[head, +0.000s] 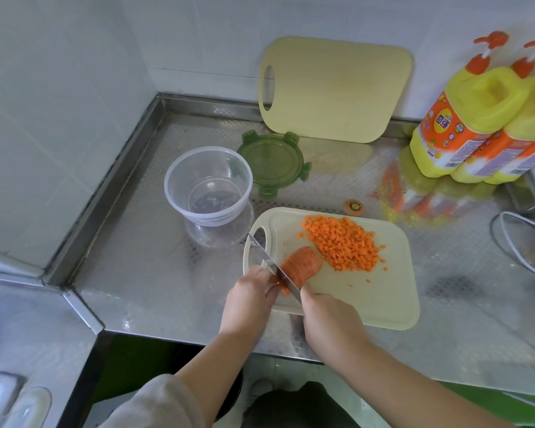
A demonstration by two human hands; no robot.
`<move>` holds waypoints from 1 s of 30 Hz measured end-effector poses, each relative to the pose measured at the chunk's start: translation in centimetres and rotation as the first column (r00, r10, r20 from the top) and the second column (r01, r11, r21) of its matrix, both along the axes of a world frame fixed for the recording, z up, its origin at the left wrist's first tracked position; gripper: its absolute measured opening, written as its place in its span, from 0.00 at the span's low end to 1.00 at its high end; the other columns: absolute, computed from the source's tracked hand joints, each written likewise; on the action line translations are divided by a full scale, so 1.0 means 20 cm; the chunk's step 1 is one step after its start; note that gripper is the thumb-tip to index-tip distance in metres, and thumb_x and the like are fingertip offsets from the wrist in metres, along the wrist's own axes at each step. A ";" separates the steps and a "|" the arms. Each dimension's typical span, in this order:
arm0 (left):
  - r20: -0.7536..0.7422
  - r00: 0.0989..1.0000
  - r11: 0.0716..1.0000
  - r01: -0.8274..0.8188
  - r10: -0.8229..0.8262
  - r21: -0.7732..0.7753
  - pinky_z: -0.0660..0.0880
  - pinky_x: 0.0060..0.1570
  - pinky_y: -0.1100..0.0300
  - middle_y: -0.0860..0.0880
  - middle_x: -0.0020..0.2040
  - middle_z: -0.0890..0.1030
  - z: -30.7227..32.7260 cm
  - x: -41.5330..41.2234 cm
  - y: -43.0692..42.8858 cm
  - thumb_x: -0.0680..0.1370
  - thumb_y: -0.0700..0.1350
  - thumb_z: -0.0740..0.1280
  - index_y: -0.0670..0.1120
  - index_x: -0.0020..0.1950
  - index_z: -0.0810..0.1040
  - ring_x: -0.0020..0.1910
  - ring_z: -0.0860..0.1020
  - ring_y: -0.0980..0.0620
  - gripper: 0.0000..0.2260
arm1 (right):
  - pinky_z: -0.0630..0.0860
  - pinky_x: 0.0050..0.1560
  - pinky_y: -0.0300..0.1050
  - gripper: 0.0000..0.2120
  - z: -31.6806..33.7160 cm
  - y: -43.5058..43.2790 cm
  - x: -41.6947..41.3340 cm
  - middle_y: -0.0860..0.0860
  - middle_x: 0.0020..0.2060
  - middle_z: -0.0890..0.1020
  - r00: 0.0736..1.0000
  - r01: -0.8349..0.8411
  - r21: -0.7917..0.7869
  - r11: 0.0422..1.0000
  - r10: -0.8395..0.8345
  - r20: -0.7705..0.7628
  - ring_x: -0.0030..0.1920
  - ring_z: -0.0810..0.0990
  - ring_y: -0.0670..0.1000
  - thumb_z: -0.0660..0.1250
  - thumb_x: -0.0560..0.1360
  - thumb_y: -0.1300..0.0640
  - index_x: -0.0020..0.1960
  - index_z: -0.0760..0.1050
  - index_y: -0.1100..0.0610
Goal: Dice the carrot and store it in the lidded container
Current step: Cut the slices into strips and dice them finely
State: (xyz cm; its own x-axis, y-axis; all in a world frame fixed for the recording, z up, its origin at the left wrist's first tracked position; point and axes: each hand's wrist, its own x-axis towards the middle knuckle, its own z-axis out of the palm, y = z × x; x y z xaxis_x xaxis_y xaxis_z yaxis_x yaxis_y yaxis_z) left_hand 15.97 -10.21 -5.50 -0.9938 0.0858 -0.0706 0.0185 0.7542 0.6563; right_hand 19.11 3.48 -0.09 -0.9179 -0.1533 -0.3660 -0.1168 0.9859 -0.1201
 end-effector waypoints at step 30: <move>0.214 0.922 0.890 0.373 -0.323 -0.262 0.70 0.60 0.52 0.53 0.68 0.64 0.22 -0.27 0.09 0.75 0.57 0.65 0.55 0.73 0.62 0.67 0.67 0.50 0.27 | 0.59 0.37 0.43 0.04 0.17 0.43 -0.12 0.50 0.35 0.72 0.938 0.310 -0.216 0.926 -0.335 -0.091 0.46 0.77 0.58 0.55 0.80 0.55 0.49 0.65 0.55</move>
